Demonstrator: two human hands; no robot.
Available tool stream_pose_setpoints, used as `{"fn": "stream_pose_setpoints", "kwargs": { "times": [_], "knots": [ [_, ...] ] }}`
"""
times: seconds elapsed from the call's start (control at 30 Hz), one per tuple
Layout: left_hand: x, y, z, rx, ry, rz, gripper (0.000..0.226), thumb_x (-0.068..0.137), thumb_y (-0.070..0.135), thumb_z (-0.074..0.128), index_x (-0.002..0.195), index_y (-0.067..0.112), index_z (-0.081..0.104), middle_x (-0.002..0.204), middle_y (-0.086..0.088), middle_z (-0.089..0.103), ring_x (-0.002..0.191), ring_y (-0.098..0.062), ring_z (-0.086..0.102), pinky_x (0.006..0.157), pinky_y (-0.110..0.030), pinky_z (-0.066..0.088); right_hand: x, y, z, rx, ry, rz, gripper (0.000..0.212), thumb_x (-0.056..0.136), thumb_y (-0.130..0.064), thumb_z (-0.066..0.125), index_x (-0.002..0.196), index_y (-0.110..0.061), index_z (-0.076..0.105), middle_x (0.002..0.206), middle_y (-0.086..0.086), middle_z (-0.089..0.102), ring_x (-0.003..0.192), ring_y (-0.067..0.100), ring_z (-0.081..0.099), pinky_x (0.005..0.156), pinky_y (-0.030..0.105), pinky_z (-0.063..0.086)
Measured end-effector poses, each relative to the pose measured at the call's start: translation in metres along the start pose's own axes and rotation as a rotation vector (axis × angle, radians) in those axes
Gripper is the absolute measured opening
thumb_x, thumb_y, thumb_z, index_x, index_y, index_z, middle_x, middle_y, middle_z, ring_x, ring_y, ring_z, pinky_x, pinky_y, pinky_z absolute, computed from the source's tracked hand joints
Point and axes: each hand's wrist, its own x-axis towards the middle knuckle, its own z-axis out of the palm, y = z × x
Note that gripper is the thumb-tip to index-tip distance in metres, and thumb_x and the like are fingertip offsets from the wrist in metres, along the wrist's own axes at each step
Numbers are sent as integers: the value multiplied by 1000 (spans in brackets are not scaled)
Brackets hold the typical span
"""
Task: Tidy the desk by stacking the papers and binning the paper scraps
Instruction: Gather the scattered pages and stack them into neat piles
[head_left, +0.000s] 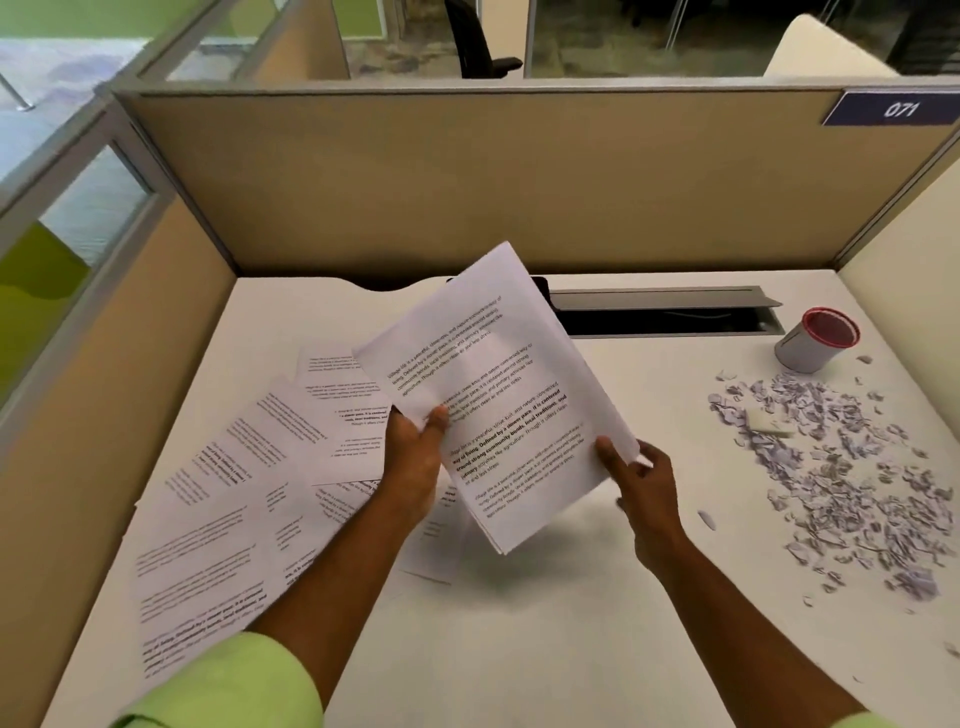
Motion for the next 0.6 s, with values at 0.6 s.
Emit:
{"fn": "stream_pose_setpoints", "kwargs": {
  "times": [0.6],
  "knots": [
    [1, 17, -38, 206, 257, -45, 97, 76, 23, 82, 148, 28, 18, 151, -7, 39, 129, -24, 44, 101, -44, 45, 2, -35, -3, 139, -252, -231, 24, 92, -5, 69, 116, -4, 67, 114, 11, 76, 103, 35, 73, 86, 50, 61]
  ]
}}
